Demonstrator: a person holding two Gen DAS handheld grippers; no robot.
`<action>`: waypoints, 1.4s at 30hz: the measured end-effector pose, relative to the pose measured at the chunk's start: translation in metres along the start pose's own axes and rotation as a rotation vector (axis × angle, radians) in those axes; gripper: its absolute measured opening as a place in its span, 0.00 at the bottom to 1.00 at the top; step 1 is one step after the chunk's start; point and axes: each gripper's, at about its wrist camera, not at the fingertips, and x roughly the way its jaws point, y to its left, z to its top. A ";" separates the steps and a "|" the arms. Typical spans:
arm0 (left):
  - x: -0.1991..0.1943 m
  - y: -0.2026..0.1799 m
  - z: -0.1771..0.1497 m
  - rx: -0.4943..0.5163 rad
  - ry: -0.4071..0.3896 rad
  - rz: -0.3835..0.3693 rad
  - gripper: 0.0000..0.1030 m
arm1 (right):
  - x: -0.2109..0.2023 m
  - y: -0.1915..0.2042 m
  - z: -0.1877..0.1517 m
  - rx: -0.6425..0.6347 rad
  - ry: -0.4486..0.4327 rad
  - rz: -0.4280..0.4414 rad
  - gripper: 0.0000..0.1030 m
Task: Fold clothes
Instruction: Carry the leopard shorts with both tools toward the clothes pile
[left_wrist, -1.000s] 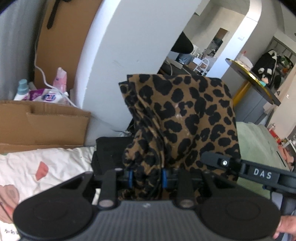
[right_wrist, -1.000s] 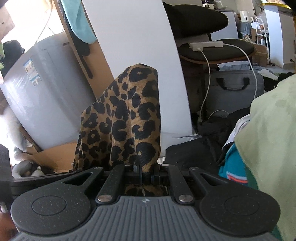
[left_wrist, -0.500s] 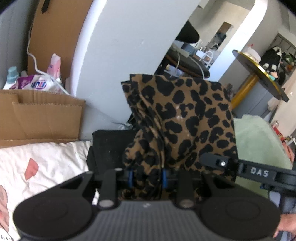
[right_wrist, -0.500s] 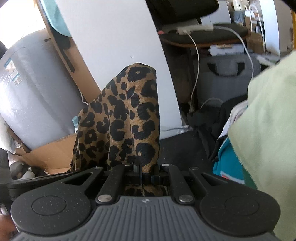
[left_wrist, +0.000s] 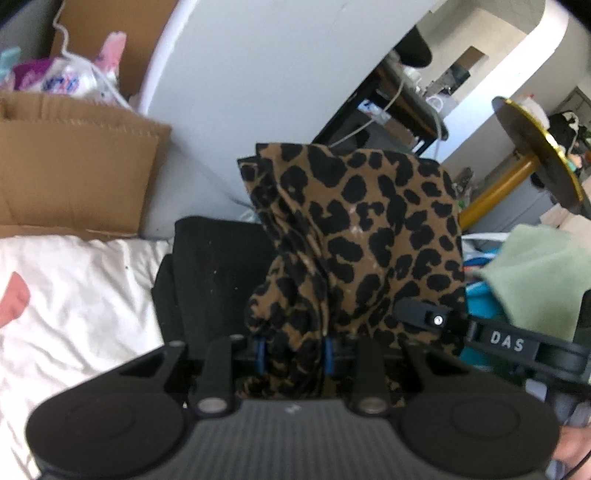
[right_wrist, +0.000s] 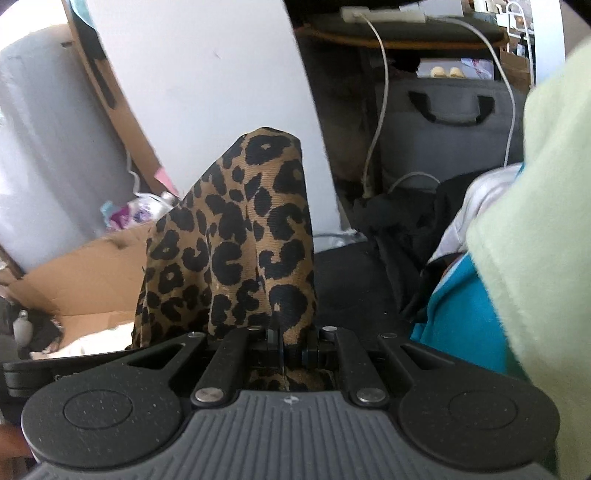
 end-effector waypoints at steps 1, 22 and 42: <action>0.011 0.007 0.000 -0.020 0.004 -0.009 0.29 | 0.010 -0.005 -0.002 -0.003 0.004 -0.002 0.07; 0.127 0.088 0.034 -0.160 0.037 -0.021 0.29 | 0.160 -0.039 0.021 -0.103 0.060 -0.027 0.07; 0.100 0.079 0.058 -0.005 0.009 0.118 0.18 | 0.142 -0.002 -0.002 -0.389 -0.078 -0.112 0.25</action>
